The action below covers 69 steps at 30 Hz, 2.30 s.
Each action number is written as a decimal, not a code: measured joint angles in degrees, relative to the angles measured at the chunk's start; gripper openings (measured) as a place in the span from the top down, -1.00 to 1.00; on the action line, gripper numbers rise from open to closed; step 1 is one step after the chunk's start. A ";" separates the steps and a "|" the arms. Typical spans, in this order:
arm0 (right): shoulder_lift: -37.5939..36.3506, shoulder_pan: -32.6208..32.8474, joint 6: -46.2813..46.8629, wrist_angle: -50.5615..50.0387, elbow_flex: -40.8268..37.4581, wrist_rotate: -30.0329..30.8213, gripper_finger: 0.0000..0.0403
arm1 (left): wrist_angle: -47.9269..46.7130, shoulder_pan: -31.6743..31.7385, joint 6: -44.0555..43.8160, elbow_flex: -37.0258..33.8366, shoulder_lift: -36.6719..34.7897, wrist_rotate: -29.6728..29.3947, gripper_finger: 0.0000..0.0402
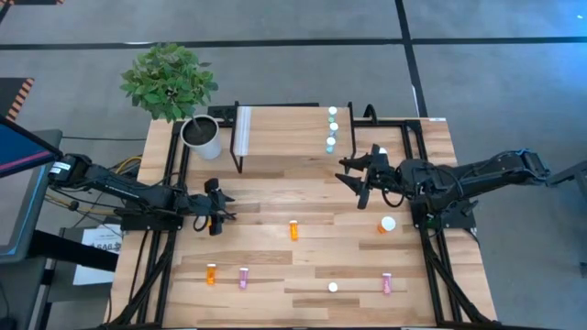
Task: Pick and place medicine bottles onto shelf by color
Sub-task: Put the middle pink pill bottle on the shelf
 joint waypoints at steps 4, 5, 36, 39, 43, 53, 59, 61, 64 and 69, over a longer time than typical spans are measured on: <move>0.00 0.00 0.00 0.09 0.00 0.01 -0.14 | 0.00 0.00 0.01 0.00 0.00 0.02 -0.06; 0.00 -0.01 0.00 0.18 0.00 0.00 -0.14 | 0.00 0.00 -0.02 0.00 0.00 0.02 -0.06; 0.00 -0.35 -0.02 0.21 0.00 0.00 -0.14 | 0.00 0.00 0.01 -0.02 -0.01 0.02 -0.06; 0.00 -0.35 -0.02 0.20 0.00 0.00 -0.14 | 0.00 0.00 0.01 -0.02 -0.02 0.02 -0.06; 0.00 -0.35 -0.01 -0.02 0.00 0.00 -0.14 | 0.00 0.00 0.03 -0.02 0.00 0.02 -0.06; -2.97 -0.81 13.39 -22.28 -0.02 3.99 -0.14 | 0.00 0.00 0.03 -0.04 0.00 0.02 -0.06; -5.25 -0.68 23.93 -34.25 -0.02 7.54 -0.14 | -0.01 0.00 0.03 -0.04 0.00 0.02 -0.06; -5.49 -0.68 26.25 -36.81 -0.02 7.60 -0.14 | 0.00 0.00 0.03 -0.04 -0.02 0.02 -0.06; -5.44 -0.68 29.66 -41.69 -0.02 7.61 -0.14 | -0.01 0.00 0.01 -0.03 0.00 0.02 -0.06; -5.46 -0.67 36.45 -47.13 -0.02 6.83 -0.14 | 0.00 0.00 0.03 -0.04 0.00 0.01 -0.06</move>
